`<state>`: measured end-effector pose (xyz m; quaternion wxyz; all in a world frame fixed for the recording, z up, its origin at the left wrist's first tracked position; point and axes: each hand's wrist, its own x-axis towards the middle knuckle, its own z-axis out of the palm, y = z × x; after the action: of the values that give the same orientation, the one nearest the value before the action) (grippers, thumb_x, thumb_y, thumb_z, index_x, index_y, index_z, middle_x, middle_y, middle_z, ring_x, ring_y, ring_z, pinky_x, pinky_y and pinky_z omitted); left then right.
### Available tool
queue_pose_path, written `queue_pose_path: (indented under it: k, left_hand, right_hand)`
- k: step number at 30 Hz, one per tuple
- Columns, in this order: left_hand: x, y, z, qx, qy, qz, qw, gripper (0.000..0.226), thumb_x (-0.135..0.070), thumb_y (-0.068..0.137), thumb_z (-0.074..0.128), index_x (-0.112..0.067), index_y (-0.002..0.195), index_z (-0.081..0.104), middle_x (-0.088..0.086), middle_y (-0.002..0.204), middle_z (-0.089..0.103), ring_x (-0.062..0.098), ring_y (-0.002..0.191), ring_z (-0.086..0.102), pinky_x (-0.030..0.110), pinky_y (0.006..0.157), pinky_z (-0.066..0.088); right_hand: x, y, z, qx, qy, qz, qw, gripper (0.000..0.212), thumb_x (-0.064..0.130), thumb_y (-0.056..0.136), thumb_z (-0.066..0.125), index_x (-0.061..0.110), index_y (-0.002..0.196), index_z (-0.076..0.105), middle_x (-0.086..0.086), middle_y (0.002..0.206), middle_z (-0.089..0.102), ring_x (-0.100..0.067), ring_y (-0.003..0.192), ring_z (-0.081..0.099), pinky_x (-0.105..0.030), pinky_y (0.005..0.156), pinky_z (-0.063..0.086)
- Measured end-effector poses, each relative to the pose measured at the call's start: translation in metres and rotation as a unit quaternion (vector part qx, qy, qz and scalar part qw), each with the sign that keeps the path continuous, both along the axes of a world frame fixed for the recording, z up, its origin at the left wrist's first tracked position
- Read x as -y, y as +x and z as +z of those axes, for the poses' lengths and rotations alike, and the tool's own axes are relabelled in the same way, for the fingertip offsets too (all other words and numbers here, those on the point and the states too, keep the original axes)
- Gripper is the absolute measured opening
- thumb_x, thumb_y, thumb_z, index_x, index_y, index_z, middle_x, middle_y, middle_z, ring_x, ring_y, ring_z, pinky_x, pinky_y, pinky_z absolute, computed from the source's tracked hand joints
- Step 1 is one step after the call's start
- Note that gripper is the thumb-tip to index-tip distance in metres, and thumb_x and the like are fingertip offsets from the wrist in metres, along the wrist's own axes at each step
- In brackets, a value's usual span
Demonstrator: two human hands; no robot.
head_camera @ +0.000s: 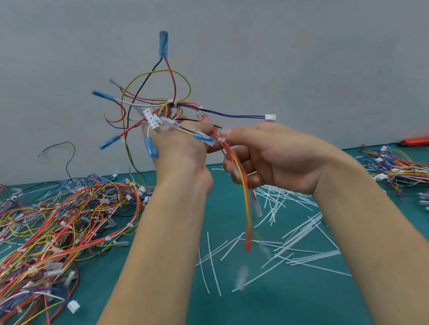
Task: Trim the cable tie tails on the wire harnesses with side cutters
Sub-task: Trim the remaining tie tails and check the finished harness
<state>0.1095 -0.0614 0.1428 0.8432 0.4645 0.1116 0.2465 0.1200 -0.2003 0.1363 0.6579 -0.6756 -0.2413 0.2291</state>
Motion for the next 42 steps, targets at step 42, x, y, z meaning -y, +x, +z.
queue_pose_path:
  k: [42]
  left_hand:
    - [-0.098,-0.003,-0.004,0.234,-0.189,-0.32,0.898,0.025,-0.024,0.079,0.049,-0.013,0.086,0.071,-0.006,0.06,0.057,0.011,0.054,0.051,0.022,0.058,0.046]
  right_hand:
    - [0.075,0.023,-0.012,0.056,-0.044,-0.066,0.995,0.022,0.017,0.071,0.086,0.02,0.091,0.079,-0.015,0.096,0.078,-0.026,0.09,0.075,-0.04,0.084,0.056]
